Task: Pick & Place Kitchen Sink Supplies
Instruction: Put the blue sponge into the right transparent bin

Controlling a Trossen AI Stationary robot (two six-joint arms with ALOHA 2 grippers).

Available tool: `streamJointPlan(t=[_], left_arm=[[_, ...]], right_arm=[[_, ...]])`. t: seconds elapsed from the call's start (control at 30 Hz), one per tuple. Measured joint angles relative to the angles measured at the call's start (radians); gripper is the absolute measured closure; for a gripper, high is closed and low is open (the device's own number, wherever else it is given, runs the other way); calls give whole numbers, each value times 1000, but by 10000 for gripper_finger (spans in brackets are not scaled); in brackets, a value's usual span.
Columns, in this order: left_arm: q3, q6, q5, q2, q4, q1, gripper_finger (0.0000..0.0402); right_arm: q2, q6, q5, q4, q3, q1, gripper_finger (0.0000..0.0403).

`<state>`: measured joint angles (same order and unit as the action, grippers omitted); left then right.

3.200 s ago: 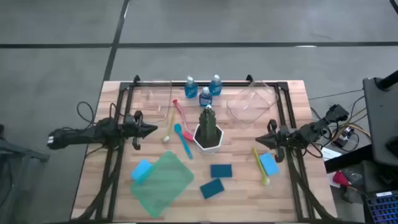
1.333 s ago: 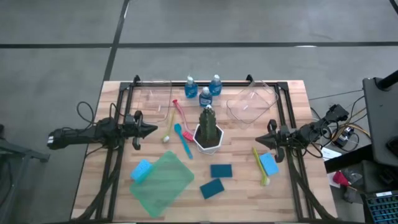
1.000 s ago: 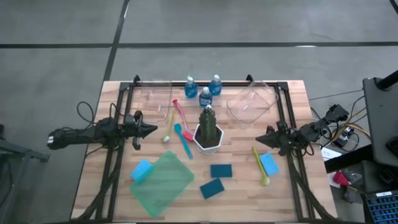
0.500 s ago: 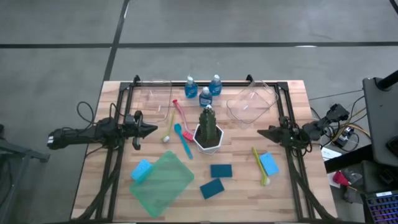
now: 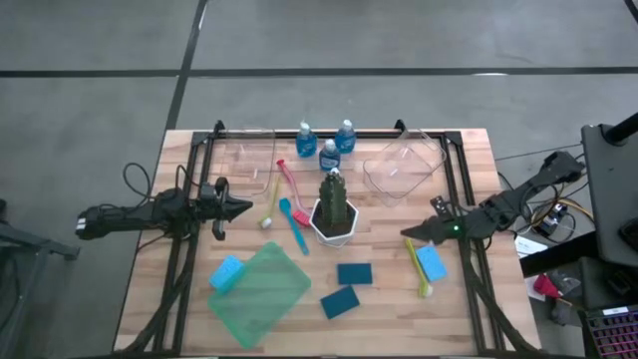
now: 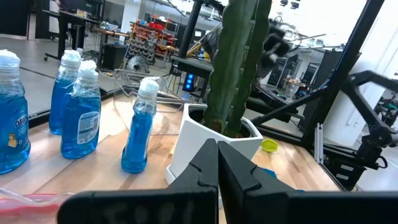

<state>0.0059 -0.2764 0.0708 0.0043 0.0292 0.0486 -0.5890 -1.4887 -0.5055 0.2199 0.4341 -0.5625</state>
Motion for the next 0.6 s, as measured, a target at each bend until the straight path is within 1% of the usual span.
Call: streamJointPlan(t=[0.1,0.17,0.23,0.33,0.47,0.6], left_arm=[[0,0,0,0,0,0,401],[0,0,0,0,0,0,401],[0,0,0,0,0,0,401],[0,0,0,0,0,0,401],[0,0,0,0,0,0,401],[0,0,0,0,0,0,401]], right_arm=[[-97,26,62,148,132,0,257],[-152,18,123,325,218,0,233],[-202,-23,173,534,293,0,208],[-254,-75,242,752,381,1,173],[-305,-128,326,868,441,0,129],[-353,-162,410,877,442,0,85]])
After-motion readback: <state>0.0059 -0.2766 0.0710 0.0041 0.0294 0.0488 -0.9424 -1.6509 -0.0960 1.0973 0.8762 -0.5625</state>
